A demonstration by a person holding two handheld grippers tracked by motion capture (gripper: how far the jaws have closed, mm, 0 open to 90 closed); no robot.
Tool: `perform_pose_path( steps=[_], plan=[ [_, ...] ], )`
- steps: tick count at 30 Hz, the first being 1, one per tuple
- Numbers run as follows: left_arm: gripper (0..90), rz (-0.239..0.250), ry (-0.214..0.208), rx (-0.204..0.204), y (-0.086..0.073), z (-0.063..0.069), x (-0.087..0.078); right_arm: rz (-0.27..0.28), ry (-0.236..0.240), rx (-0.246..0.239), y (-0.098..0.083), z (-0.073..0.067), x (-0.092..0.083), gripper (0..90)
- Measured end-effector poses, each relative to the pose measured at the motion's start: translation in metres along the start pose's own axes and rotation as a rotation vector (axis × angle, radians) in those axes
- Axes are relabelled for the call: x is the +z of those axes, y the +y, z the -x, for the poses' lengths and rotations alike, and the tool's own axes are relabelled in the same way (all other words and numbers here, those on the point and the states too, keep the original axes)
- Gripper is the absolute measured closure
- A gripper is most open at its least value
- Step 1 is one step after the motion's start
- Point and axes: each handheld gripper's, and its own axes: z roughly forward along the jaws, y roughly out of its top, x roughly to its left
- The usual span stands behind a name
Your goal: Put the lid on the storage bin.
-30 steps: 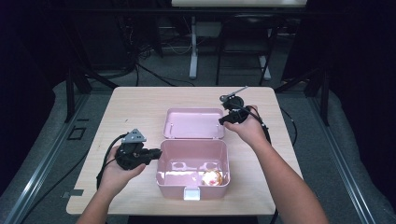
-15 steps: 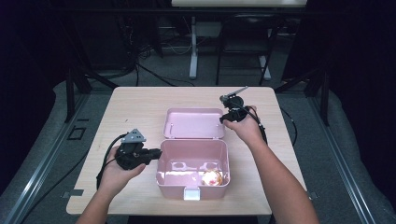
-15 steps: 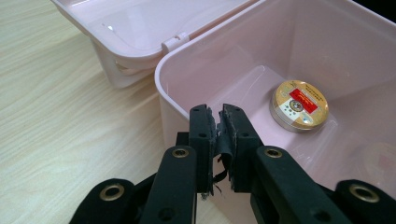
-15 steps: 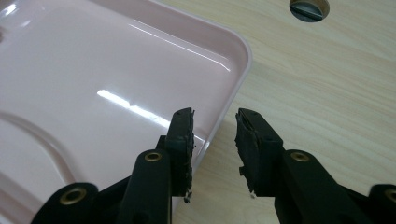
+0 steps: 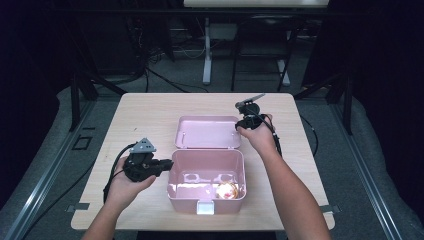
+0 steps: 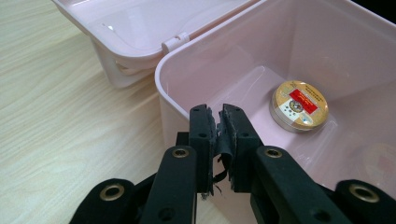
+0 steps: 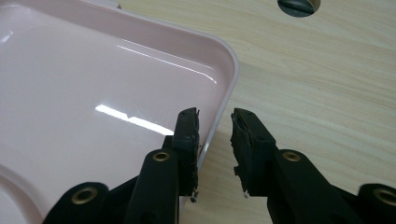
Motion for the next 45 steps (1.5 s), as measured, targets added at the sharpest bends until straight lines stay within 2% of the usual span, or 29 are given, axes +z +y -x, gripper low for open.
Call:
perform_pose_path(
  steps=[6, 10, 16, 25, 34, 45],
  plan=[
    [82.8, 0.001, 0.003, -0.001, 0.0, 0.0, 0.0, -0.024, -0.009, 0.012, 0.001, -0.003, 0.006, 72.8],
    [82.8, 0.0, 0.003, -0.003, 0.0, 0.001, 0.0, -0.041, 0.005, 0.052, 0.002, -0.003, 0.009, 74.6],
    [82.8, 0.0, 0.005, 0.0, 0.0, 0.001, 0.0, -0.032, 0.008, 0.107, 0.004, -0.001, 0.012, 76.8],
    [82.8, 0.001, 0.004, -0.001, 0.0, 0.0, 0.0, -0.034, -0.002, 0.125, 0.004, -0.001, 0.014, 79.0],
    [82.9, -0.001, 0.005, -0.003, 0.0, 0.0, 0.0, -0.029, -0.023, 0.169, 0.006, -0.004, 0.013, 81.7],
    [82.9, -0.001, -0.001, -0.013, 0.0, 0.0, 0.0, -0.012, -0.048, 0.17, 0.007, -0.007, 0.009, 83.4]
  ],
)
